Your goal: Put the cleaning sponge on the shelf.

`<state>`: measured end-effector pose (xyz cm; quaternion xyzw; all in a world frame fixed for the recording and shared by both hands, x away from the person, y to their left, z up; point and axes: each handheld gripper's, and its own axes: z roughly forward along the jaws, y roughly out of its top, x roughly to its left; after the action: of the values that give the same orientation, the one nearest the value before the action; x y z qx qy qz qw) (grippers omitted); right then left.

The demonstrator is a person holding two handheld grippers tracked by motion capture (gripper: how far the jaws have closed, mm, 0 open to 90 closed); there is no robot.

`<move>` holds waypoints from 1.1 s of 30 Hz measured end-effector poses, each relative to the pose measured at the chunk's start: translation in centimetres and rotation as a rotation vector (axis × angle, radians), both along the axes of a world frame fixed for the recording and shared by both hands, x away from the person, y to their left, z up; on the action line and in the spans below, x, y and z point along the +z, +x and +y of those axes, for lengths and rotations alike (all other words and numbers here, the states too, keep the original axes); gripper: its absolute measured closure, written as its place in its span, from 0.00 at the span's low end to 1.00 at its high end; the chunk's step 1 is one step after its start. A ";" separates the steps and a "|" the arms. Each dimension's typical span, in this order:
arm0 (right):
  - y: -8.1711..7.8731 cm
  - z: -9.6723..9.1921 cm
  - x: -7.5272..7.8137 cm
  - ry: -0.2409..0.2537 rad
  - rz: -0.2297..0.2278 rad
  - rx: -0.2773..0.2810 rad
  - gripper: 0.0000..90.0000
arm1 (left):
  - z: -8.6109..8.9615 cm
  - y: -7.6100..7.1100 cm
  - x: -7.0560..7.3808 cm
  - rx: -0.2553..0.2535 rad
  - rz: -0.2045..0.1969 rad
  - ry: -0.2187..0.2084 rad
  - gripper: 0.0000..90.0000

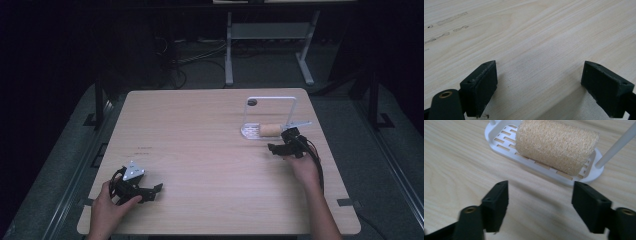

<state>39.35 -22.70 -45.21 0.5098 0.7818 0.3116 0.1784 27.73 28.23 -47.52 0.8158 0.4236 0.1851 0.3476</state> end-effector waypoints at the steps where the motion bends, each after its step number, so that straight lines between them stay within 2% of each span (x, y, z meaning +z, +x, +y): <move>1: -0.3 -0.1 0.0 0.012 0.001 0.004 0.25 | 0.0 0.0 0.0 0.001 -0.001 0.000 0.14; 8: -1.5 -0.1 0.1 0.042 -0.010 0.008 0.15 | 0.0 0.0 0.0 0.000 0.000 0.000 0.14; 13: -2.9 0.6 0.0 0.012 -0.021 0.028 0.12 | 0.0 0.0 0.0 0.000 0.000 0.000 0.14; 17: -3.5 0.9 -0.1 0.017 -0.032 0.037 0.10 | 0.0 0.0 0.0 0.000 0.000 0.000 0.14; 22: -4.5 1.3 -0.1 0.016 -0.049 0.054 0.03 | 0.0 0.0 0.0 0.000 0.000 0.000 0.14; 27: -6.1 1.5 -0.4 0.029 -0.041 0.071 0.03 | 0.0 0.0 0.0 0.000 0.000 0.000 0.14; 33: -7.6 1.6 -0.8 0.020 -0.052 0.097 0.03 | 0.0 0.0 0.0 0.000 0.000 0.000 0.14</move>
<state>31.76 -21.13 -46.02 0.4647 0.7976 0.3409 0.1782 27.74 28.23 -47.52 0.8158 0.4236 0.1850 0.3476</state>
